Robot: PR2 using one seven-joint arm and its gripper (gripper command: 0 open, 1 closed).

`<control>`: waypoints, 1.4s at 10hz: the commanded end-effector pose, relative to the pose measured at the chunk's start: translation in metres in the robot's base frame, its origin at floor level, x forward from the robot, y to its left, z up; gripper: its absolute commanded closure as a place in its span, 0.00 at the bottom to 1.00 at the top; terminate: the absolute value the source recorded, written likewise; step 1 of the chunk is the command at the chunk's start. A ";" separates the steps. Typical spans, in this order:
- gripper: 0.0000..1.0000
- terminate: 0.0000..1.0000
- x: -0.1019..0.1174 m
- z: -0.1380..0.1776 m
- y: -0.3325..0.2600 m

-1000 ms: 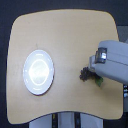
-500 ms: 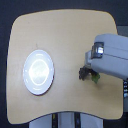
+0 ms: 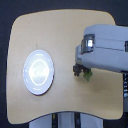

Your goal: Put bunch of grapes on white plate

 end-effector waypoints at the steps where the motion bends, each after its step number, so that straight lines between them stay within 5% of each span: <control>1: 1.00 0.00 -0.010 0.070 0.088; 4: 1.00 0.00 -0.025 0.073 0.148; 9: 1.00 0.00 -0.038 0.024 0.230; 14: 1.00 0.00 -0.007 -0.033 0.258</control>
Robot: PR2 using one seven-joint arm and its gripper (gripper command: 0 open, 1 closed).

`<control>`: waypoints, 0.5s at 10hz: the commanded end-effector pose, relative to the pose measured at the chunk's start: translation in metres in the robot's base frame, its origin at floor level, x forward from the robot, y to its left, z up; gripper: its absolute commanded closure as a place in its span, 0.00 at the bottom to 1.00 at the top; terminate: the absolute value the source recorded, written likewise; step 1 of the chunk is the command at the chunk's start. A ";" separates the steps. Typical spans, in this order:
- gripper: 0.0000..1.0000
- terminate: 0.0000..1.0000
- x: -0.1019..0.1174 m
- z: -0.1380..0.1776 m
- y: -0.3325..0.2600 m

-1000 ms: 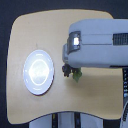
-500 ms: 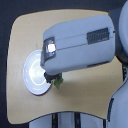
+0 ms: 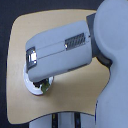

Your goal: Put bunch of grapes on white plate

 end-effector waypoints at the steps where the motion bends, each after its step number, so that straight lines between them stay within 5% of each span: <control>1: 1.00 0.00 0.031 -0.060 0.027; 5: 1.00 0.00 0.039 -0.075 0.033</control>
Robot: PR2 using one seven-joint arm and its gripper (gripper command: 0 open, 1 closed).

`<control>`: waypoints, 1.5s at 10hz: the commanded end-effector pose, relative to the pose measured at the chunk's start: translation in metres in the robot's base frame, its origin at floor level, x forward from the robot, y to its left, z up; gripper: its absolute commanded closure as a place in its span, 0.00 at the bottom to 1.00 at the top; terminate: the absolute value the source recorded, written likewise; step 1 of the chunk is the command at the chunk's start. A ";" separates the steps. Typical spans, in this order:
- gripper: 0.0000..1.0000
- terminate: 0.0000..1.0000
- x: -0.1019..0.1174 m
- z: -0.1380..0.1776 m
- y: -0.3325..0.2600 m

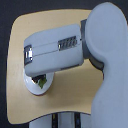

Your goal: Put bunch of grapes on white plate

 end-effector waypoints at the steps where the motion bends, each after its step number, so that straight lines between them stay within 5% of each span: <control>1: 1.00 0.00 0.015 -0.020 0.015; 15: 1.00 0.00 0.003 -0.055 0.013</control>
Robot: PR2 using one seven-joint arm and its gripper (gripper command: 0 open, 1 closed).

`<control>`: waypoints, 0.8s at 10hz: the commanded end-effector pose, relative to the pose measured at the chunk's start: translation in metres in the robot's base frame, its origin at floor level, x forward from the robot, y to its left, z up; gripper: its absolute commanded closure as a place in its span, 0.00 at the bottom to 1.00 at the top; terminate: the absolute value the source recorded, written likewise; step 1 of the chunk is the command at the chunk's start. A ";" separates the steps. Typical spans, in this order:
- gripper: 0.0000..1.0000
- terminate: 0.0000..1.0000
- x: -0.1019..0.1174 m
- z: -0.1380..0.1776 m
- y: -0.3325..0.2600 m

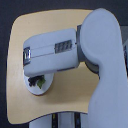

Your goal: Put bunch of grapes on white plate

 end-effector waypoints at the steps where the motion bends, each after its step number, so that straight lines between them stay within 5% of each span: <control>1: 1.00 0.00 0.000 -0.017 -0.003; 8: 1.00 0.00 0.004 -0.022 -0.009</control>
